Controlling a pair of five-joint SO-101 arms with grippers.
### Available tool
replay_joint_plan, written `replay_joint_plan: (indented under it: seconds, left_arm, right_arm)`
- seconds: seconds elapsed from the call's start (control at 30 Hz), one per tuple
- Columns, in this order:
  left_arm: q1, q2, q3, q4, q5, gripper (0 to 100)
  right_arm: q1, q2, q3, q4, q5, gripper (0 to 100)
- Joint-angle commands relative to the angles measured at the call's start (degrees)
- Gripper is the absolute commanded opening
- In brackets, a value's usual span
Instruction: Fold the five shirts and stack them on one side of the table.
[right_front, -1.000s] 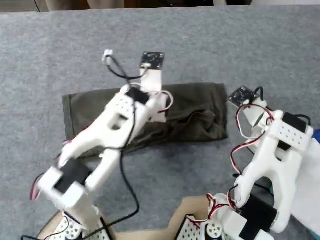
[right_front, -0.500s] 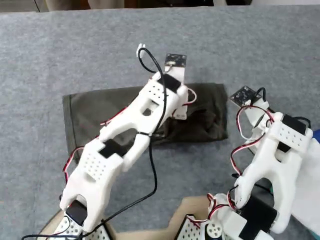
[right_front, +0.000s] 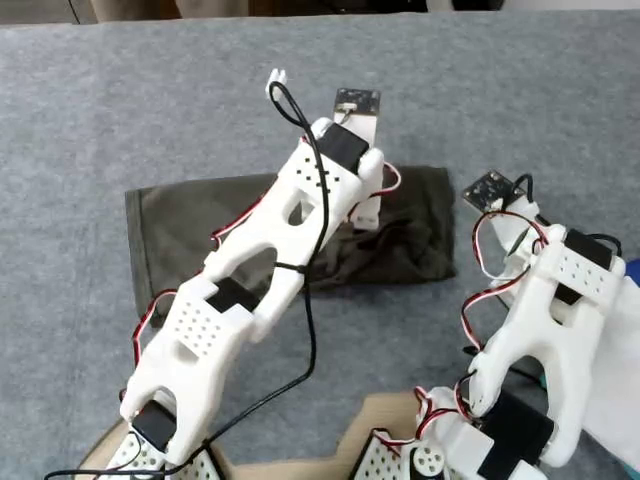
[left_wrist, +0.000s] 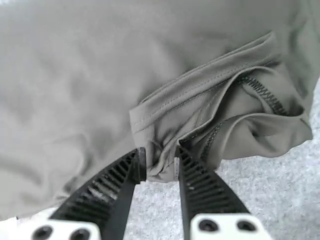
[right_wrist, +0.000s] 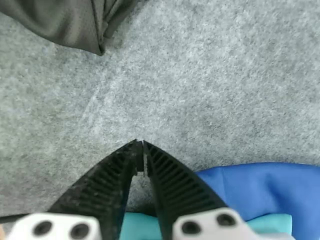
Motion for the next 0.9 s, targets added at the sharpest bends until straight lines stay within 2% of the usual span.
replay_joint_plan:
  seconds: [0.0, 0.3, 0.63, 0.87]
  left_arm:
    - [0.8, -0.7, 2.1, -1.2, 0.5, 17]
    - [3.5, -0.6, 3.8, -2.8, 2.5, 19]
    - [0.2, 6.4, 4.2, -3.9, 4.1, 18]
    - [-1.4, 6.5, 0.8, -3.3, 4.1, 4]
  right_arm:
    - [0.5, -2.4, 0.1, -0.9, -0.2, 0.5]
    - [0.5, -2.4, 0.2, -0.9, -0.2, 0.5]
    - [0.5, -2.4, 0.0, -0.9, -0.2, 0.5]
    - [-0.2, -2.4, -0.3, -1.6, -0.5, 0.5]
